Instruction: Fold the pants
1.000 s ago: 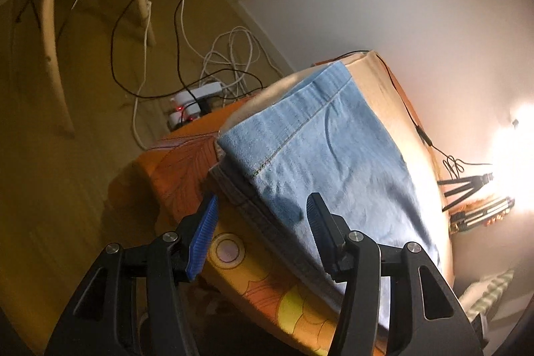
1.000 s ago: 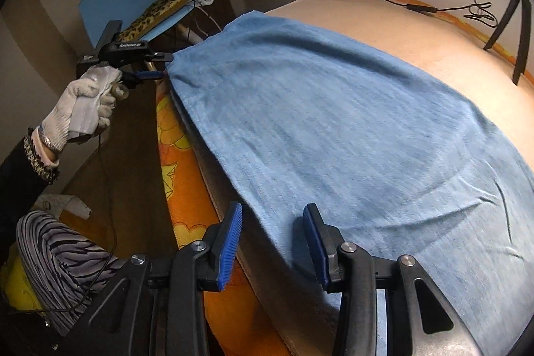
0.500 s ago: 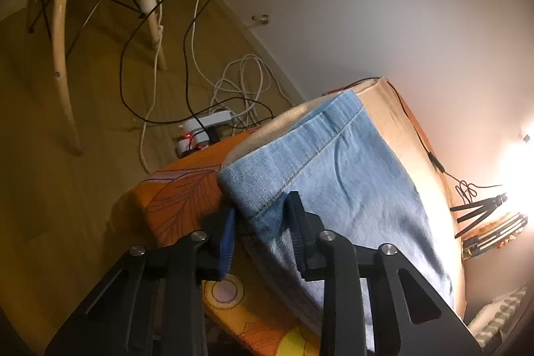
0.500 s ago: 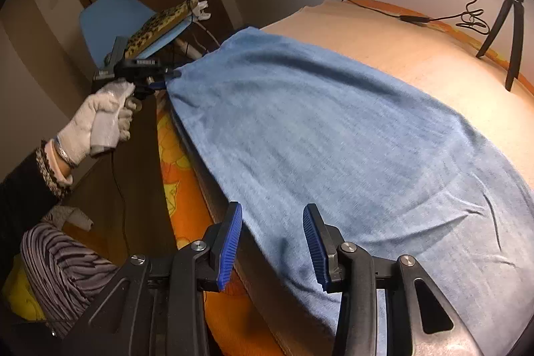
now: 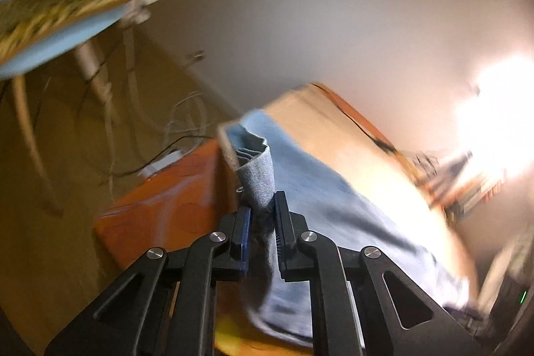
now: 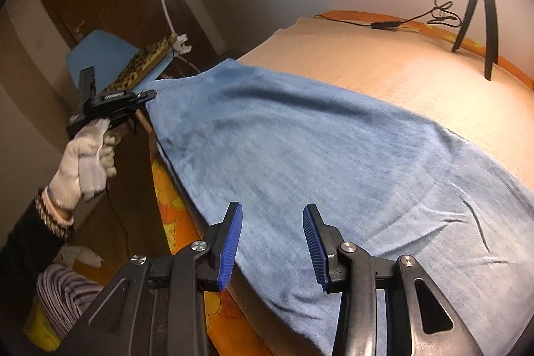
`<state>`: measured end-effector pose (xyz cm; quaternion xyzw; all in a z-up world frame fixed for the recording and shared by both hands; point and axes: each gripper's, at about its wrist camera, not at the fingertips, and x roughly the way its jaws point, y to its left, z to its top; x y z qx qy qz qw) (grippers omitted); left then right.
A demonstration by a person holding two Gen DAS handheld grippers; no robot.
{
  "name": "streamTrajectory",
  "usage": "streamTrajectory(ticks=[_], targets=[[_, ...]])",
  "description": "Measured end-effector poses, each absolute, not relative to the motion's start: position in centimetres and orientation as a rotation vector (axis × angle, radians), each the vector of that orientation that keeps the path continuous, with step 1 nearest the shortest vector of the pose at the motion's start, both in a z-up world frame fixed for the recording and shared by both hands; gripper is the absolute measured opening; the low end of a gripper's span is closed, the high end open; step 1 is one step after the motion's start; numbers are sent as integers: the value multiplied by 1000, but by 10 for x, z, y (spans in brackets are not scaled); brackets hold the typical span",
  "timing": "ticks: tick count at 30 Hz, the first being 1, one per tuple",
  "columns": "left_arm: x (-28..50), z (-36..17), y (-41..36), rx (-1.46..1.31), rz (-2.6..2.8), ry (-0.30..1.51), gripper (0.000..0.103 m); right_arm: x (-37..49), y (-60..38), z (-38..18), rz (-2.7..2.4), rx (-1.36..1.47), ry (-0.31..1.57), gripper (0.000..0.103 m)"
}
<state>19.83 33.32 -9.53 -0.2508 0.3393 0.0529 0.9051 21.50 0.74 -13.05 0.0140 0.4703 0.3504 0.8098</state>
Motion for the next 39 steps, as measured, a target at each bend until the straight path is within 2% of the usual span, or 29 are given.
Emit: streamTrajectory(ticks=[6, 9, 11, 20, 26, 28, 30, 33, 36, 39], targets=[[208, -95, 251, -303, -65, 755, 5, 232, -1, -125, 736, 122, 1004, 41], [208, -101, 241, -285, -71, 774, 5, 236, -2, -123, 726, 141, 1003, 41], [207, -104, 255, -279, -26, 762, 5, 234, 1, -119, 737, 136, 991, 41], [178, -115, 361, -586, 221, 690, 5, 221, 7, -117, 768, 89, 980, 41], [168, -146, 399, -811, 245, 769, 7, 220, 11, -115, 773, 73, 968, 41], [169, -152, 401, -846, 251, 802, 15, 219, 12, -115, 776, 68, 968, 41], [165, -153, 397, -862, 254, 811, 31, 218, 13, -114, 779, 67, 969, 41], [157, -155, 399, -893, 272, 831, 47, 217, 14, -112, 783, 64, 963, 41], [159, -171, 402, -939, 187, 908, 49, 218, 15, -111, 785, 66, 959, 41], [162, -170, 397, -916, 187, 897, 55, 216, 14, -111, 781, 71, 957, 41]])
